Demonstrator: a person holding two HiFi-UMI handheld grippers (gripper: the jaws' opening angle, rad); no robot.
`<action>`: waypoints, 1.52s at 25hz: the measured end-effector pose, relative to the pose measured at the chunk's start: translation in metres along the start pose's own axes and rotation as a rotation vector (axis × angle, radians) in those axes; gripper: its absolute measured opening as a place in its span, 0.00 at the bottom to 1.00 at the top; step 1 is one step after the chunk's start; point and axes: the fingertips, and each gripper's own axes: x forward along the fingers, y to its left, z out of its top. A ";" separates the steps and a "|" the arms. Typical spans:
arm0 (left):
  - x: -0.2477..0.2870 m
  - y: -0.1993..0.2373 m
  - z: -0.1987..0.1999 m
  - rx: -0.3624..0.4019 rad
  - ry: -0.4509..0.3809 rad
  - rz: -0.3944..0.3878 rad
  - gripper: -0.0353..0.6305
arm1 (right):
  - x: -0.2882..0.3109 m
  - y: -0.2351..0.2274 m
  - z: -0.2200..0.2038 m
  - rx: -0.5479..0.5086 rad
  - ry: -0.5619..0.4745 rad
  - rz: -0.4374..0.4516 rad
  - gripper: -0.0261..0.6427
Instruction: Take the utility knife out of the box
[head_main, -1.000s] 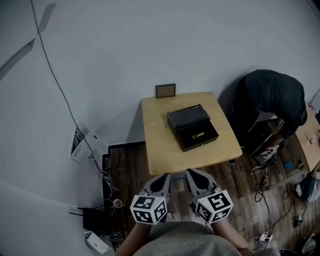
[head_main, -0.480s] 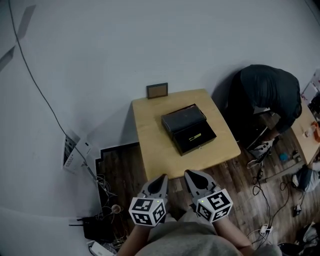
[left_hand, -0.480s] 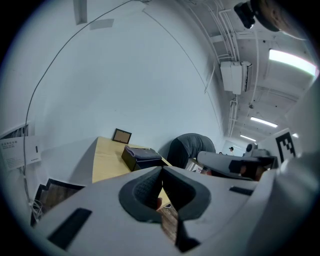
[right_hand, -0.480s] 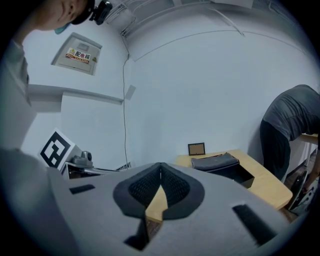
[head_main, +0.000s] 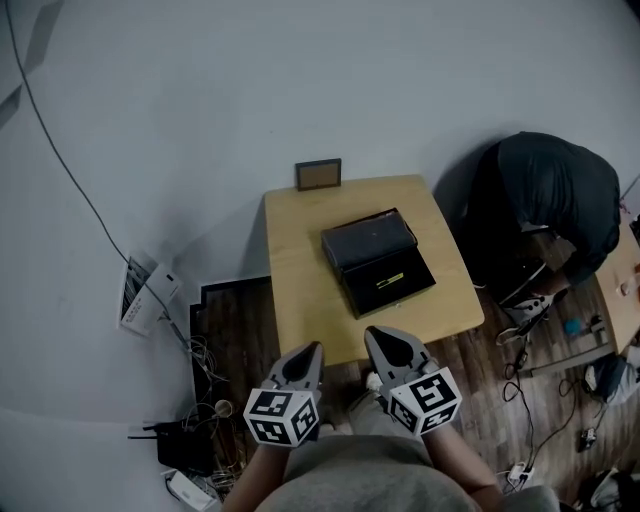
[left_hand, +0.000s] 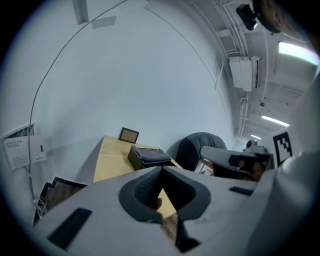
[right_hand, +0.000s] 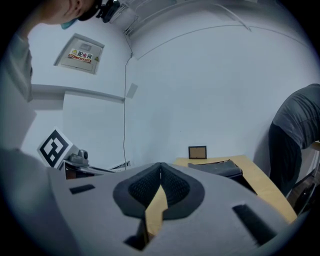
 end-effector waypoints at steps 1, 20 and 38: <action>0.007 0.000 0.003 -0.004 -0.005 0.008 0.06 | 0.004 -0.008 0.003 -0.008 -0.002 0.009 0.04; 0.126 -0.013 0.041 -0.072 -0.079 0.189 0.06 | 0.067 -0.135 0.005 -0.144 0.107 0.225 0.04; 0.155 0.008 0.022 -0.152 -0.061 0.361 0.06 | 0.133 -0.196 -0.091 -0.513 0.437 0.429 0.04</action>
